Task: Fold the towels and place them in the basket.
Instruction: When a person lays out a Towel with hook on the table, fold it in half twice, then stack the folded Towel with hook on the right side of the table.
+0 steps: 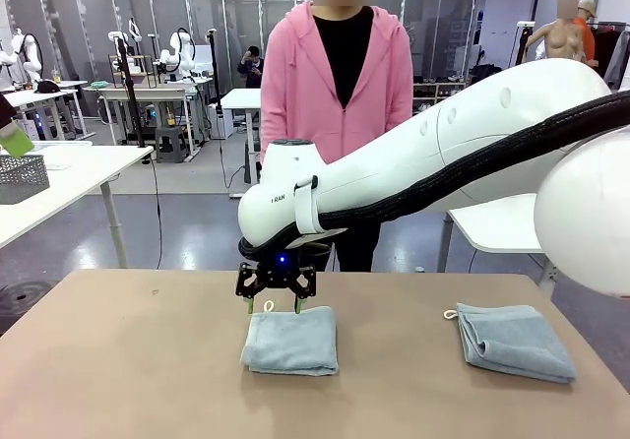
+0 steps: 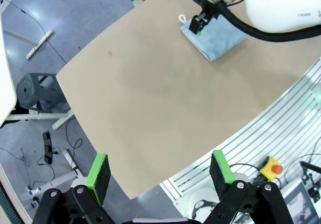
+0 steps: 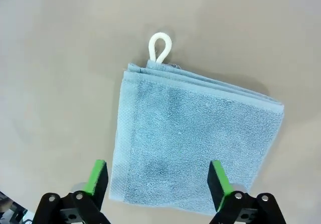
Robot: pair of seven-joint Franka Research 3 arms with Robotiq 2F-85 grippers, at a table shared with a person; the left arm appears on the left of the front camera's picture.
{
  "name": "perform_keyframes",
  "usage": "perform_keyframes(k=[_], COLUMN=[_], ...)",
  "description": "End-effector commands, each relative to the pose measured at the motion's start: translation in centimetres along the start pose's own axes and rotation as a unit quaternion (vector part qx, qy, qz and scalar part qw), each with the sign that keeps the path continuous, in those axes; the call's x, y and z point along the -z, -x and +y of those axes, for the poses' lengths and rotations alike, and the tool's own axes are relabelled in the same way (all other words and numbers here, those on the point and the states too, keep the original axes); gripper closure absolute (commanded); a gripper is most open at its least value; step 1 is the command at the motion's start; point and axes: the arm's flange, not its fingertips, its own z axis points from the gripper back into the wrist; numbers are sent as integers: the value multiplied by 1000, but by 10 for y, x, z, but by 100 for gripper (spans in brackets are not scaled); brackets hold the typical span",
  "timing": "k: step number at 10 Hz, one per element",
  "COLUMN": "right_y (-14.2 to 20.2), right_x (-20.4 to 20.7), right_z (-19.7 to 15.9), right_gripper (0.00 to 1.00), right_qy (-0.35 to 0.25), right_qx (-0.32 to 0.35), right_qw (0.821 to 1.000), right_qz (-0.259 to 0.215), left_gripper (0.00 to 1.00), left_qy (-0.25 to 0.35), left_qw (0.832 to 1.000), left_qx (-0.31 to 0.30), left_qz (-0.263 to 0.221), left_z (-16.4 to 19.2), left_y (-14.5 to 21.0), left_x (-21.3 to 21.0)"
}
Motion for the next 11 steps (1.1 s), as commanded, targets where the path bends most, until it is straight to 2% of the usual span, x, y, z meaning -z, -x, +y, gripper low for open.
perform_keyframes(k=[1, 11], right_y=[2, 2], right_x=[1, 1], right_z=[5, 5], right_gripper=[0, 0], right_qy=[-1, -1], right_qx=[-3, -3], right_qw=[1000, 1000], right_qz=[0, 0], left_gripper=[0, 0], left_qy=[-1, -1], left_qw=[1000, 1000], left_qx=[4, 4], left_qz=[-4, -4], left_z=[1, 1], left_y=[1, 1], left_x=[1, 1])
